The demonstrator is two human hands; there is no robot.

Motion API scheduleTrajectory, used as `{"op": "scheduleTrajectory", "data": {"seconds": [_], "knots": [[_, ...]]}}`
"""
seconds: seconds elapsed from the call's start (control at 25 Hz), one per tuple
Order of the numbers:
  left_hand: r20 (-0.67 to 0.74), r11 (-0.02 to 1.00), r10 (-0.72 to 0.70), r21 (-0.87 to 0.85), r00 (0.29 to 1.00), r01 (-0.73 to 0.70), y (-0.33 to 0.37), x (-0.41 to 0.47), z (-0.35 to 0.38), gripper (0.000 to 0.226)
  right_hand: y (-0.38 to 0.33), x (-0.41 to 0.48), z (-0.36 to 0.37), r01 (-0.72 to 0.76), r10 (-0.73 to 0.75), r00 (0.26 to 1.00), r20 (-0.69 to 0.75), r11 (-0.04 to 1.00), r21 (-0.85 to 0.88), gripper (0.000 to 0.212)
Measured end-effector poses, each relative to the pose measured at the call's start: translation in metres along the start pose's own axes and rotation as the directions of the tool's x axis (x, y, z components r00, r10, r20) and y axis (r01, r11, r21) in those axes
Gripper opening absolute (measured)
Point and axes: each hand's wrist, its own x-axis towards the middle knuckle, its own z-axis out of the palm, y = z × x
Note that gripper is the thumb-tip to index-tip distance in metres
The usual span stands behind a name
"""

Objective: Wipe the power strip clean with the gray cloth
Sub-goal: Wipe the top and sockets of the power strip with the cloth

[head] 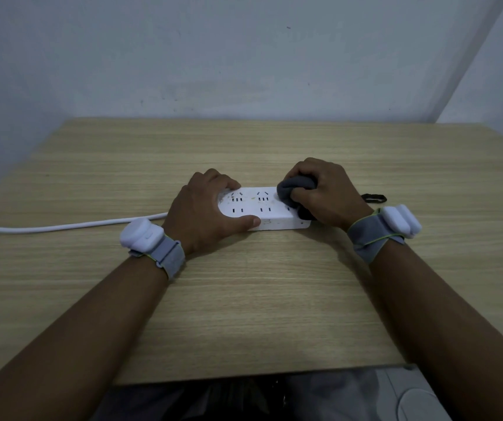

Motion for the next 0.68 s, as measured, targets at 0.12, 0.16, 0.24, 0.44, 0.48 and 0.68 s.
{"op": "scheduleTrajectory", "data": {"seconds": [0.12, 0.16, 0.24, 0.44, 0.48, 0.68], "knots": [[0.002, 1.0, -0.001, -0.004, 1.0, 0.001, -0.001, 0.0, 0.0, 0.071, 0.005, 0.006, 0.004, -0.051, 0.044, 0.997, -0.065, 0.991, -0.12, 0.018], [0.002, 1.0, 0.0, -0.006, 1.0, 0.0, -0.001, 0.0, -0.001, 0.071, 0.006, 0.007, 0.003, -0.055, 0.047, 0.997, -0.067, 0.991, -0.125, 0.019], [0.001, 1.0, -0.001, -0.004, 1.0, 0.001, 0.0, -0.001, 0.0, 0.071, 0.006, 0.004, -0.001, -0.017, 0.014, 0.999, -0.034, 0.997, -0.074, 0.017], [-0.002, 1.0, 0.0, -0.004, 1.0, 0.0, -0.001, -0.001, 0.0, 0.071, 0.0, -0.005, -0.004, 0.015, -0.015, 1.0, 0.007, 1.0, -0.019, 0.014], [-0.003, 1.0, 0.001, -0.007, 1.0, -0.001, -0.001, -0.001, 0.0, 0.071, -0.001, -0.006, -0.004, 0.018, -0.018, 1.0, 0.005, 1.0, -0.015, 0.013], [-0.001, 1.0, -0.003, -0.011, 1.0, 0.003, -0.001, 0.0, 0.0, 0.071, -0.006, -0.008, -0.006, 0.022, -0.024, 0.999, 0.027, 0.998, 0.065, 0.008]]}}
